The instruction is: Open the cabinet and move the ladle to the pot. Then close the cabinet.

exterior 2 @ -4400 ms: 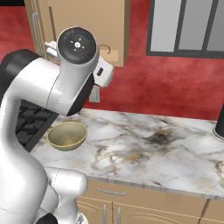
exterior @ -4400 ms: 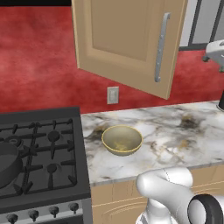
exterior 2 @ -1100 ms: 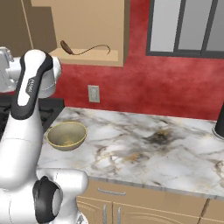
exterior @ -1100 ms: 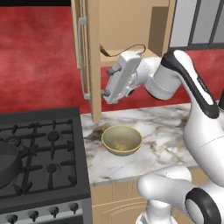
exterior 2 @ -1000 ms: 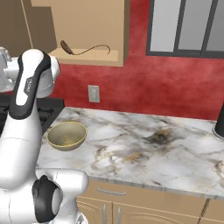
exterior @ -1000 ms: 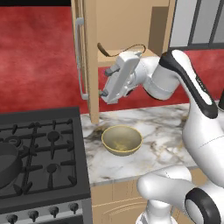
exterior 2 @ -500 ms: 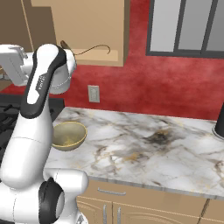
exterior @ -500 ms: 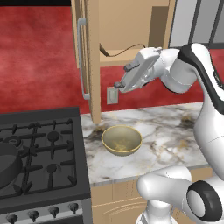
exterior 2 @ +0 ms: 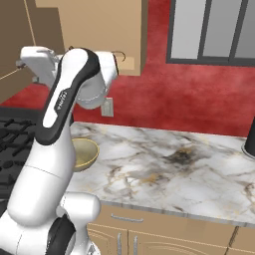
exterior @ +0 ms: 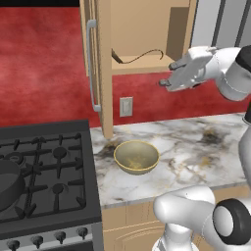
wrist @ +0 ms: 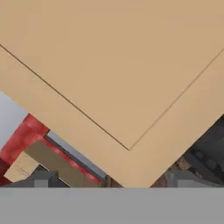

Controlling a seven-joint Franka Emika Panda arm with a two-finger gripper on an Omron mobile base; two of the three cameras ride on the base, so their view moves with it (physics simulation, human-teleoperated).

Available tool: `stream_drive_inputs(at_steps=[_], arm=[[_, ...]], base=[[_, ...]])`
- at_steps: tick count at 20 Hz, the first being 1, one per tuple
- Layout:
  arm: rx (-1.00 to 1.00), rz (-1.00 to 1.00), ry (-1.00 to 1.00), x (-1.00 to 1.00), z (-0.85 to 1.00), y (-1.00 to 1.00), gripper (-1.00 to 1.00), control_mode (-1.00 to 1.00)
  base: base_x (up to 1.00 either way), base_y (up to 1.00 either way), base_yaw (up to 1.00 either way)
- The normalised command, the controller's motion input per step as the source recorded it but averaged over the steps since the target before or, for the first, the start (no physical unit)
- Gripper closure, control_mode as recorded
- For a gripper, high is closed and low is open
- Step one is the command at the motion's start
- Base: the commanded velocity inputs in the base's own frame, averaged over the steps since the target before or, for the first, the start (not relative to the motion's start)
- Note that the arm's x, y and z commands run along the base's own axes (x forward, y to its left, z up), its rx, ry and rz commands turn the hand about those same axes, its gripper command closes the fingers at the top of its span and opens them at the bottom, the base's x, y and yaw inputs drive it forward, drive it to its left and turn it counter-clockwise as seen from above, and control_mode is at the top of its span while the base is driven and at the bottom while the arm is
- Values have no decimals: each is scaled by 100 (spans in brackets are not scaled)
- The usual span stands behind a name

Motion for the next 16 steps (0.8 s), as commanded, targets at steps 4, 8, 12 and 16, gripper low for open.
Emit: stream_drive_inputs(at_steps=[4, 8, 12, 16], arm=[[0, -39, -2, 35, 3, -50, -100, -100], [0, -43, 0, 47, 0, -41, -100, -100], [0, -43, 0, 54, 0, -31, -100, -100], [1, -36, 2, 66, 0, -27, -100, -100]], base=[[0, 0, 0], [0, 0, 0], [0, 0, 0], [0, 0, 0]])
